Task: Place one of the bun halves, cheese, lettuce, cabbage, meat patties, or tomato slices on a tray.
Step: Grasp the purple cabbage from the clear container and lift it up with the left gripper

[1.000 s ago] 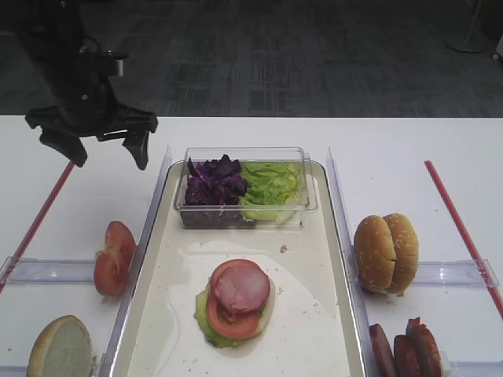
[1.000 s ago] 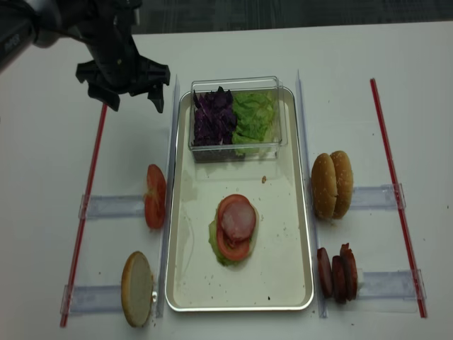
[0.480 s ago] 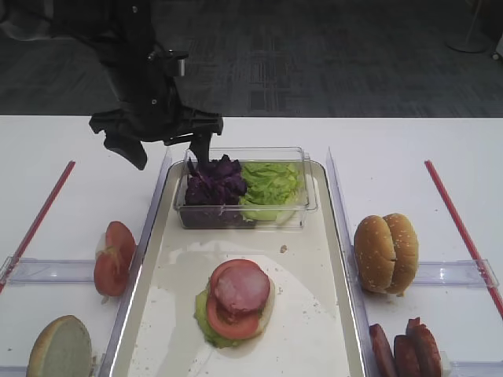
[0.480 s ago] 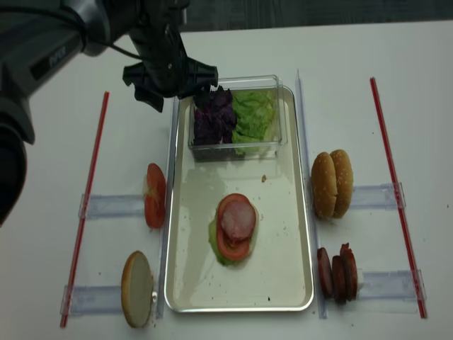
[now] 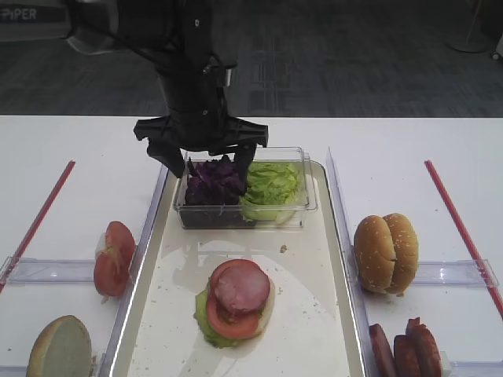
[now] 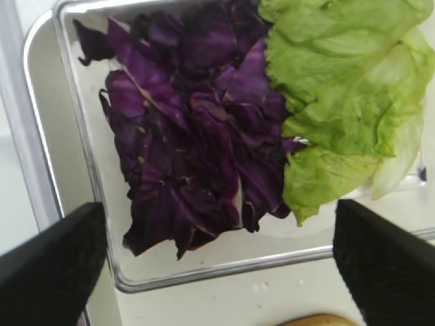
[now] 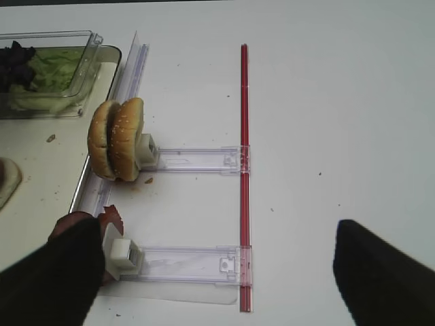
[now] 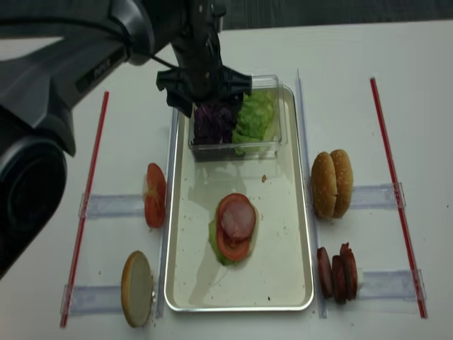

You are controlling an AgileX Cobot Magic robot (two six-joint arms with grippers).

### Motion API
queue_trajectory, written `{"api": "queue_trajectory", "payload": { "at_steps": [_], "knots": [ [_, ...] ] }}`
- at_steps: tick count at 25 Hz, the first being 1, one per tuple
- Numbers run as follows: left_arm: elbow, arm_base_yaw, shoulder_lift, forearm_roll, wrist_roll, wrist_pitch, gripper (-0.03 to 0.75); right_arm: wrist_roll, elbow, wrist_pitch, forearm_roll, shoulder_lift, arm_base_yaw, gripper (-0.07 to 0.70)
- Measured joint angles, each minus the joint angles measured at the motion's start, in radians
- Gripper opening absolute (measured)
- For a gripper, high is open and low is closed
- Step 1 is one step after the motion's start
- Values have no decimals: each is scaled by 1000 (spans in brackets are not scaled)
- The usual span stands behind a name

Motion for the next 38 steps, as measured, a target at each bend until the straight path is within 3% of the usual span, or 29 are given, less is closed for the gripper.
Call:
{"api": "queue_trajectory", "payload": {
  "at_steps": [13, 26, 38],
  "knots": [
    [-14, -19, 50, 21, -36, -7, 580, -2, 0, 2, 0, 0, 0, 692],
    [-20, -16, 78, 79, -55, -75, 482, -2, 0, 2, 0, 0, 0, 692],
    [-30, 0, 125, 71, -57, -87, 472, -2, 0, 2, 0, 0, 0, 692]
  ]
}}
